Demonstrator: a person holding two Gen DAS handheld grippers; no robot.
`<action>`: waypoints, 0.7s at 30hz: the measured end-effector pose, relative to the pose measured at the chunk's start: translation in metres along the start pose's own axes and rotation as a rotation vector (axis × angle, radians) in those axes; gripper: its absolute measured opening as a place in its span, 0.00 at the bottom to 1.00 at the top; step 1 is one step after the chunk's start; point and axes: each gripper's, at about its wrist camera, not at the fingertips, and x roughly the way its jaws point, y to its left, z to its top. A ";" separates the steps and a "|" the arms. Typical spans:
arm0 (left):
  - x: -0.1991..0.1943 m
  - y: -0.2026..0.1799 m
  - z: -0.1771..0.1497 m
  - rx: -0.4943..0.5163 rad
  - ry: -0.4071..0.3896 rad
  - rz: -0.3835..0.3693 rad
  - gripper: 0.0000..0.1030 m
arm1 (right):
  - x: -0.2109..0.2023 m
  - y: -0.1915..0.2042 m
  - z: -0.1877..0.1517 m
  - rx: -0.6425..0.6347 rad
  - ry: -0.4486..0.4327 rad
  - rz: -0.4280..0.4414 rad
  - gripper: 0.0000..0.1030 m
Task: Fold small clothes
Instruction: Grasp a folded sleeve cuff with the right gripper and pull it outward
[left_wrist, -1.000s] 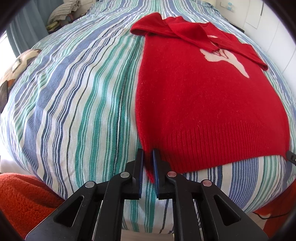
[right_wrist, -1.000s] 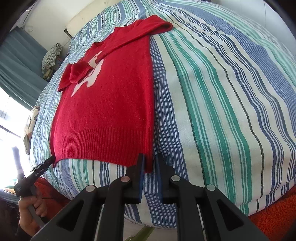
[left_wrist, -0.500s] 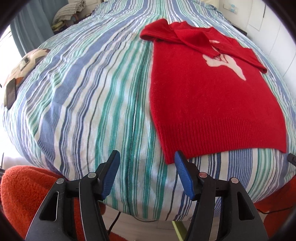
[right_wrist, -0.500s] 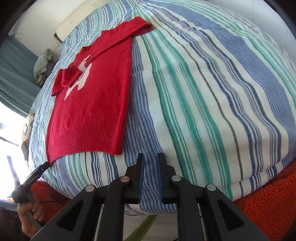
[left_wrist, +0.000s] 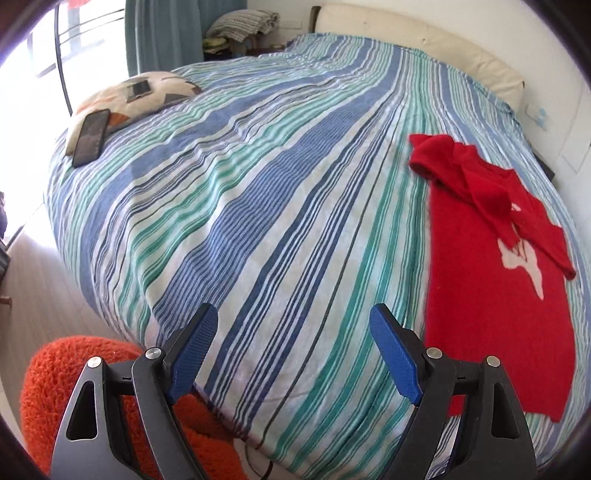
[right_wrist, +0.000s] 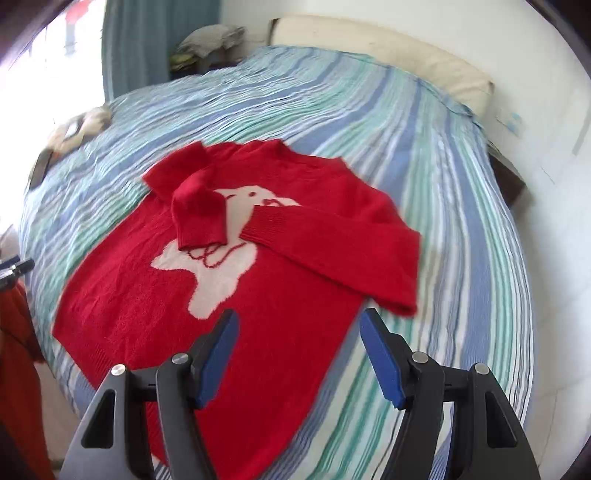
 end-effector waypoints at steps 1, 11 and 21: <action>0.001 0.000 -0.001 0.000 -0.002 0.008 0.83 | 0.018 0.012 0.012 -0.067 0.015 0.004 0.65; 0.022 -0.003 0.000 -0.006 0.066 0.024 0.83 | 0.163 0.056 0.060 -0.277 0.127 -0.034 0.37; 0.029 -0.004 0.000 -0.010 0.087 0.035 0.83 | 0.024 -0.206 -0.044 0.683 -0.183 -0.089 0.06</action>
